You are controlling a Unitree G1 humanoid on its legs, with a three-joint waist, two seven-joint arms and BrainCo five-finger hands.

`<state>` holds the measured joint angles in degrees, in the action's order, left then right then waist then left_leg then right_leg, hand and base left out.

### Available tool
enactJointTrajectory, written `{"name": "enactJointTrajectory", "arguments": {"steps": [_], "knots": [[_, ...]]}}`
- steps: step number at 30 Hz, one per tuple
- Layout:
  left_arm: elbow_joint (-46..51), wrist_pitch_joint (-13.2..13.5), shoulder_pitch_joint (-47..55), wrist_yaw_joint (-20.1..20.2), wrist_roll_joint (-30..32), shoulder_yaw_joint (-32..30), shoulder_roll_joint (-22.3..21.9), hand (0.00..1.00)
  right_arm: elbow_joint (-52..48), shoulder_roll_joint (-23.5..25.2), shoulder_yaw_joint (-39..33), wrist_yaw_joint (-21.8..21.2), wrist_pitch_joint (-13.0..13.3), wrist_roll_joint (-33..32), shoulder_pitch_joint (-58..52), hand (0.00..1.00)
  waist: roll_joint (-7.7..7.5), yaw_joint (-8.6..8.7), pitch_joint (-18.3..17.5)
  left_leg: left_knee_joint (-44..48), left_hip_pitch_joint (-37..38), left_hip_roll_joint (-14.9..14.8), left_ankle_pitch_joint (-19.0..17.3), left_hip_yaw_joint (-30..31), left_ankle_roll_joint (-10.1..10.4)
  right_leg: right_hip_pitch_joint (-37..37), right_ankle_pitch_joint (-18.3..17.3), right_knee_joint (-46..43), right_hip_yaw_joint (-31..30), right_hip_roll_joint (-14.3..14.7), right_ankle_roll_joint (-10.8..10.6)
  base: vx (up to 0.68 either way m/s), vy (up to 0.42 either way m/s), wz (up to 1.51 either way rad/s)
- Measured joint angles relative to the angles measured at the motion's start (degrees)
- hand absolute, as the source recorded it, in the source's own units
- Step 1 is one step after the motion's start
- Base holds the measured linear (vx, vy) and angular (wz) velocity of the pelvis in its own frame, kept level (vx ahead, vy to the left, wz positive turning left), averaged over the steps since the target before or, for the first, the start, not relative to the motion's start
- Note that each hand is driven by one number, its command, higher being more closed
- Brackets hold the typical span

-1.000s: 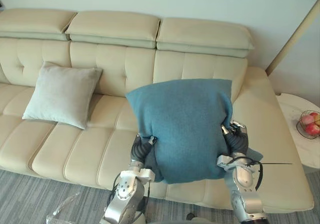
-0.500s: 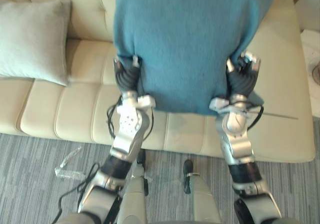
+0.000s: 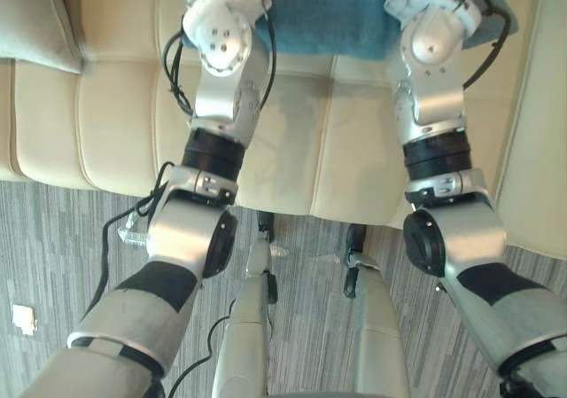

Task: Pick up cushions and gather them together orderly.

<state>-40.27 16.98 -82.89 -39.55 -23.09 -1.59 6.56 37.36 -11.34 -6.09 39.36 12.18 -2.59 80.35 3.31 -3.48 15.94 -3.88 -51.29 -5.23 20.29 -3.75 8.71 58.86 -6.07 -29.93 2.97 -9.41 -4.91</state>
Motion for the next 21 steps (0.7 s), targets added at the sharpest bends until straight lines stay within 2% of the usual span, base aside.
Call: {"name": "enactJointTrajectory", "arguments": {"steps": [1,4,8,12,17,18,19,21], "knots": [[-0.25,0.05,-0.94,1.60,-0.49,-0.94,-0.74,0.00,0.97,0.06,-0.75,0.02,-0.47,-0.88,0.35,0.00,0.04,0.12,1.53,-0.06,-0.13,-0.08,0.00,-0.06,0.00,0.16,0.00,0.04,0.03,0.07,0.00,0.04,-0.079,-0.03],[-3.31,0.03,-0.63,5.14,-3.32,-3.21,-2.50,0.00,2.13,0.12,-0.76,-0.01,-1.44,-4.69,0.13,0.00,0.02,0.57,3.08,-0.07,-0.35,-0.13,0.00,-0.17,0.00,0.24,0.01,0.36,0.04,0.18,0.00,0.04,-0.091,-0.01],[-4.53,-0.03,2.70,7.26,-4.60,-4.25,-4.18,0.00,1.63,0.22,-1.10,-1.19,-1.45,-4.79,-0.51,0.00,0.04,1.22,3.57,-0.74,-0.45,-0.47,0.00,-0.16,0.00,0.26,0.01,0.67,0.36,0.46,0.01,0.03,-0.096,0.00],[-4.52,-0.08,8.20,10.14,-6.89,-5.94,-5.92,0.00,-2.97,0.12,-4.94,-3.49,-1.13,-6.98,-5.00,0.00,-0.03,1.72,3.61,-1.04,-0.11,-0.44,-0.01,-0.20,0.00,0.25,0.00,0.11,0.42,0.43,0.01,0.01,-0.103,0.02],[-3.55,-0.55,13.99,12.77,-6.75,-6.45,-4.66,0.00,-5.32,0.11,-4.86,-8.32,-0.51,-11.42,-10.87,0.00,-0.68,2.02,4.39,-1.93,4.07,-0.58,-0.27,-0.49,0.14,-2.13,-0.97,-1.58,-0.19,0.57,0.57,-0.03,-0.101,-0.07],[-1.71,-0.55,16.41,14.28,-6.77,-6.33,-3.05,0.00,-9.81,-0.37,-4.54,-10.98,0.87,-13.89,-14.65,0.00,-0.72,2.40,4.41,-1.94,5.50,-0.83,-2.09,-0.51,-0.03,-3.31,-1.43,-2.24,0.00,0.66,0.67,-0.03,-0.071,-0.02],[-1.49,-0.54,16.64,14.46,-6.78,-6.35,-2.86,0.00,-10.14,-0.45,-4.44,-11.25,0.98,-14.05,-14.91,0.00,-0.72,2.43,4.40,-1.94,5.60,-0.83,-2.14,-0.52,-0.06,-3.40,-1.45,-2.28,0.00,0.67,0.66,-0.05,-0.099,-0.02],[0.90,-0.41,19.91,16.12,-6.92,-6.42,0.26,0.00,-14.72,-2.84,-3.17,-14.16,2.20,-16.48,-19.21,0.00,-0.73,2.91,4.41,-1.94,7.17,-0.89,-2.39,-0.58,-0.43,-4.94,-1.58,-2.34,0.01,0.73,0.65,-0.04,-0.075,-0.01]]}}
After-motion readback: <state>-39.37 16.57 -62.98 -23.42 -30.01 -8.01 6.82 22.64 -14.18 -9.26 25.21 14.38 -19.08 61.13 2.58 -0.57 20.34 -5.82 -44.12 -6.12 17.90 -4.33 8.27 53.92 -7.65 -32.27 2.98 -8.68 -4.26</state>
